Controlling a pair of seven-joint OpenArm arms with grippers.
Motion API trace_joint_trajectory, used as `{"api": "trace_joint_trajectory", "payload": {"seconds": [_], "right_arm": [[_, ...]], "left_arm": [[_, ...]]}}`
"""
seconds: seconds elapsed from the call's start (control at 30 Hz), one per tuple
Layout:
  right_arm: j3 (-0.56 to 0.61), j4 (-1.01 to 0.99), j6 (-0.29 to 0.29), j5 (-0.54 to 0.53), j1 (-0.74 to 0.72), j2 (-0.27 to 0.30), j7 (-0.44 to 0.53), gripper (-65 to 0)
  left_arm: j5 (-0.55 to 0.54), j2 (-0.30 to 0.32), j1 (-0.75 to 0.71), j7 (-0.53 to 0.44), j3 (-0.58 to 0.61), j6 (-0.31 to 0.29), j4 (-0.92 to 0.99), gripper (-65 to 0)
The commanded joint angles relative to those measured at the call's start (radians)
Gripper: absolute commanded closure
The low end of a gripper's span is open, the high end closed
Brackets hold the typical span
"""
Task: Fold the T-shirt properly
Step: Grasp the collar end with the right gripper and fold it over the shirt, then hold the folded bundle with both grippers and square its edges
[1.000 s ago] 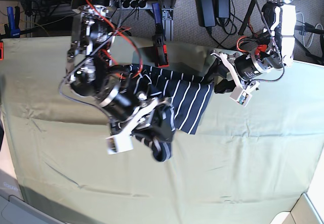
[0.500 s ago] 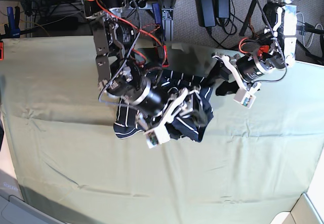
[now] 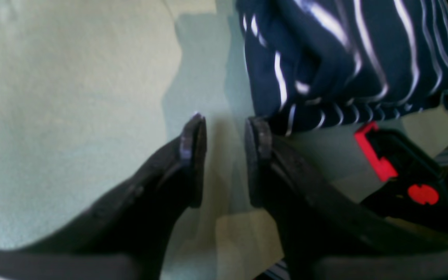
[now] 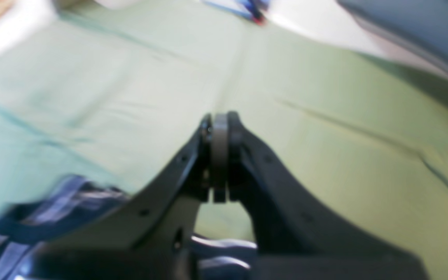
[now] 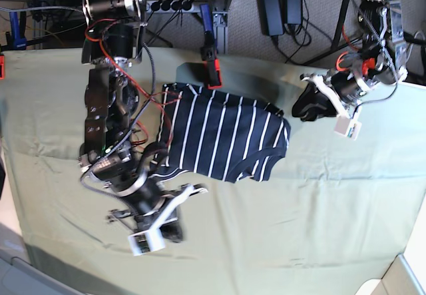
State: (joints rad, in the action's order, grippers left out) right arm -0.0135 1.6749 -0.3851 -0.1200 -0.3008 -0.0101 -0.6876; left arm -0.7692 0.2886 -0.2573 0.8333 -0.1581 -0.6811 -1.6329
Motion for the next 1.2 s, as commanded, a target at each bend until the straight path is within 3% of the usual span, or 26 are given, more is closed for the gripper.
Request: {"api": "trace_joint_trajectory", "payload": {"seconds": [0.0,0.17,0.3,0.43,0.6,0.87,1.0,1.17], "right_arm": [[-0.009,-0.016,-0.004,-0.01,-0.032,0.016,0.032,0.0],[-0.017,-0.179,-0.004,-0.024,-0.039,0.099,0.075,0.0],[-0.014,-0.219,-0.008,-0.092,-0.031,0.124,0.031,0.0],[-0.011,-0.216,-0.012,-0.138,-0.006,0.129,-0.05,0.0],[-0.011,-0.197,-0.021,-0.201,0.067,0.146,-0.096,0.0],[-0.011,0.013,-0.023,-0.348,0.225,0.241,-0.103,0.0],[-0.011,0.084,-0.023,-0.377,0.275,0.248,-0.138,0.0],[-0.012,0.106,-0.022,-0.373,0.29,0.248,-0.115,0.0]], "left_arm": [[-0.026,0.01,0.003,-0.021,-0.004,-0.017,-0.015,-15.7],[-0.027,0.007,-0.006,-0.021,0.018,-0.017,-0.015,-7.2],[0.002,-0.01,-0.006,-0.04,0.087,-0.017,-0.015,-1.3],[0.126,-0.04,0.006,-0.1,0.172,-0.017,-0.015,-1.3],[0.181,-0.076,0.066,-0.104,0.193,-0.017,-0.015,-1.3],[0.195,-0.077,0.178,-0.12,0.194,-0.017,0.112,-1.3],[0.195,-0.078,0.274,-0.134,0.2,-0.017,0.212,-1.3],[0.21,-0.077,0.364,-0.132,0.231,-0.017,0.267,-1.3]]}}
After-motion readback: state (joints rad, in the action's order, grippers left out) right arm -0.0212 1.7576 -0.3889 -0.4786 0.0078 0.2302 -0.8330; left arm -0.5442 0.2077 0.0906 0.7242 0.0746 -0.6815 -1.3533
